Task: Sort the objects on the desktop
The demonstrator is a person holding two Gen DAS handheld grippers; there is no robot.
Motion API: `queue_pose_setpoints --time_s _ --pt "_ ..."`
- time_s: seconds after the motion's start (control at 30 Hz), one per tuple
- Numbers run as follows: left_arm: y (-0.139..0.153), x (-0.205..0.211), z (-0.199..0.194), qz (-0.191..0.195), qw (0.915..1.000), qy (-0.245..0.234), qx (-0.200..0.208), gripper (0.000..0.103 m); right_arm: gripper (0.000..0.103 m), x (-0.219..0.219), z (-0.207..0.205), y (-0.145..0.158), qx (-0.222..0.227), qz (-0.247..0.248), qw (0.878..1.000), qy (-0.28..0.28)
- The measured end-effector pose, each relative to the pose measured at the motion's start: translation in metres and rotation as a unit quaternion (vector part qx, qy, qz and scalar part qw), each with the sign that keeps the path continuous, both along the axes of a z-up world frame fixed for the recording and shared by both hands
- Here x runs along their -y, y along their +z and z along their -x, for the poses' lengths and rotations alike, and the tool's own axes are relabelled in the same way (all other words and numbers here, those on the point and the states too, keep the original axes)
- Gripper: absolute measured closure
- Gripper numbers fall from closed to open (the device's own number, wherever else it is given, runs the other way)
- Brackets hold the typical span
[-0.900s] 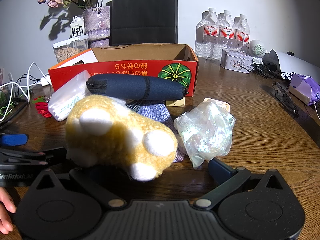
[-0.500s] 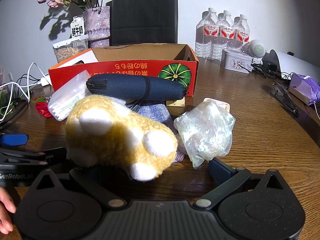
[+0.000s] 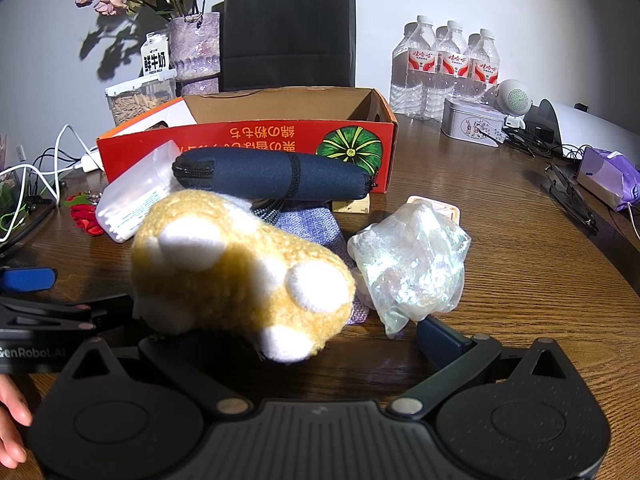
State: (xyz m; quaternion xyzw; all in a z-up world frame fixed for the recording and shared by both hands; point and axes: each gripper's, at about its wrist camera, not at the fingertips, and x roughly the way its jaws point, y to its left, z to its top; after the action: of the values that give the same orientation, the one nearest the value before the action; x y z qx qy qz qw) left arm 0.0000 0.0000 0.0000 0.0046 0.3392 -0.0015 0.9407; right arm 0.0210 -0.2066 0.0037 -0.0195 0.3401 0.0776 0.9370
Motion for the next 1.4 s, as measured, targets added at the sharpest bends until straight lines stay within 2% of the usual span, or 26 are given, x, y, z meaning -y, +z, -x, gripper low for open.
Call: queue_pose_setpoints --time_s 0.77,0.87,1.0,1.1,1.17,1.2,1.3,1.33,1.4 --pt "0.0 0.0 0.001 0.0 1.0 0.0 0.001 0.0 0.0 -0.005 0.001 -0.002 0.0 0.001 1.0 0.0" --pt "0.004 0.002 0.006 -0.013 0.9999 -0.004 0.0 0.0 0.0 -0.006 0.007 -0.002 -0.004 0.001 1.0 0.018" --pt "0.006 -0.005 0.022 0.005 0.9999 -0.014 -0.006 0.0 0.0 0.007 0.029 0.008 -0.011 -0.025 0.998 0.051" --pt "0.014 -0.01 0.033 0.031 0.9991 -0.027 0.012 0.0 0.0 0.018 0.051 0.026 0.027 -0.051 0.996 0.072" --pt "0.021 -0.012 0.035 0.052 0.9972 -0.048 0.024 0.0 0.0 0.022 0.062 0.037 0.063 -0.047 0.993 0.084" --pt "0.025 -0.011 0.034 0.066 0.9955 -0.061 0.031 0.0 0.0 0.025 0.065 0.044 0.084 -0.037 0.993 0.079" --pt "0.033 -0.002 0.021 0.1 0.989 -0.102 0.035 0.0 0.002 0.034 0.056 0.059 0.105 -0.019 0.993 0.042" --pt "0.036 0.003 0.016 0.097 0.9891 -0.105 0.035 0.0 0.005 0.037 0.051 0.061 0.104 -0.025 0.994 0.037" --pt "0.041 0.009 0.009 0.065 0.9922 -0.095 0.048 0.0 0.008 0.041 0.046 0.066 0.1 -0.058 0.992 0.046"
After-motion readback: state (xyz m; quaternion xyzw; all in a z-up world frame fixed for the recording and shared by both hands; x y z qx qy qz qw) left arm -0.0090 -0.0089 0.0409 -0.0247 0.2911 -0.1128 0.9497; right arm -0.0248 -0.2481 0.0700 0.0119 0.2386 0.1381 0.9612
